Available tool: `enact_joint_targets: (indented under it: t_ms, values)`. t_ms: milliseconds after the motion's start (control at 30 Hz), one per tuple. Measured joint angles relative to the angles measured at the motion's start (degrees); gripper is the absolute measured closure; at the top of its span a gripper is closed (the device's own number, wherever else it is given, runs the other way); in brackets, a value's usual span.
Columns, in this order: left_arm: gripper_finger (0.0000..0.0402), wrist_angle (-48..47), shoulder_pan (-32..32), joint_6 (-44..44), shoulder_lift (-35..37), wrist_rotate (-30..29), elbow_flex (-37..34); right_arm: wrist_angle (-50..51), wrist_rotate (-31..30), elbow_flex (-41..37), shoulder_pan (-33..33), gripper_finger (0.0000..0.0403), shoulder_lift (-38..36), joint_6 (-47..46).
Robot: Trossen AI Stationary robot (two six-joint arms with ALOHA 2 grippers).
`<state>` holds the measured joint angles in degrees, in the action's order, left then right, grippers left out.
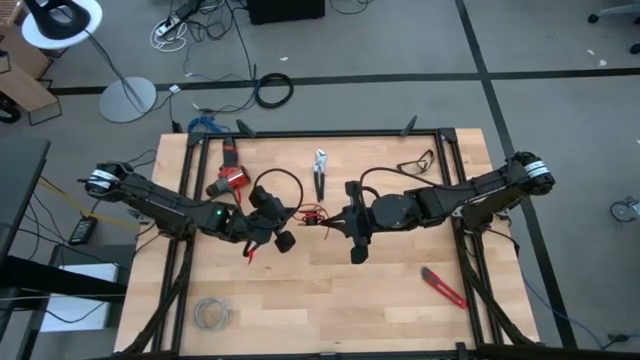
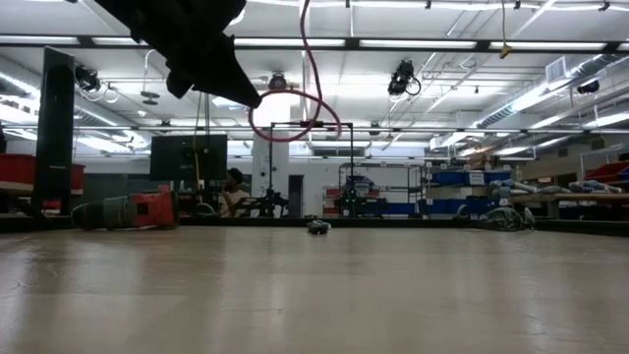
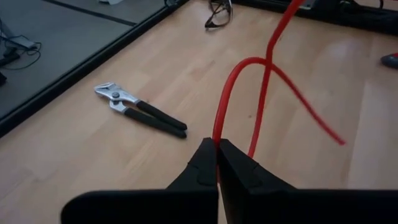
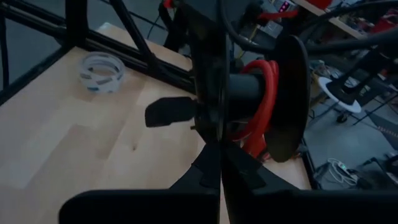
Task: Coil cords
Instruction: Uncoil the red wire from the black spool
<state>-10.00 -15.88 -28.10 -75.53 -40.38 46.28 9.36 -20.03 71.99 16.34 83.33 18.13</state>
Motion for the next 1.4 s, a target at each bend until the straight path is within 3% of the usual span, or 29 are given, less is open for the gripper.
enact_joint_targets:
  t_ms: [433, 1167, 1400]
  values:
    - [0.0399, -0.08, 0.00, -0.84, 0.03, 0.09, 0.02, 5.17, -0.27, 0.00, -0.24, 0.0403, 0.00, -2.01]
    - [0.0398, -0.80, -2.23, -4.98, -0.93, 2.92, -1.62, 6.26, -7.52, 0.00, 1.93, 0.0403, 0.00, -2.07]
    - [0.0368, 0.61, -3.85, -5.20, -4.41, 3.23, -1.62, 5.87, -7.86, 0.00, 2.29, 0.0403, 0.00, -1.61]
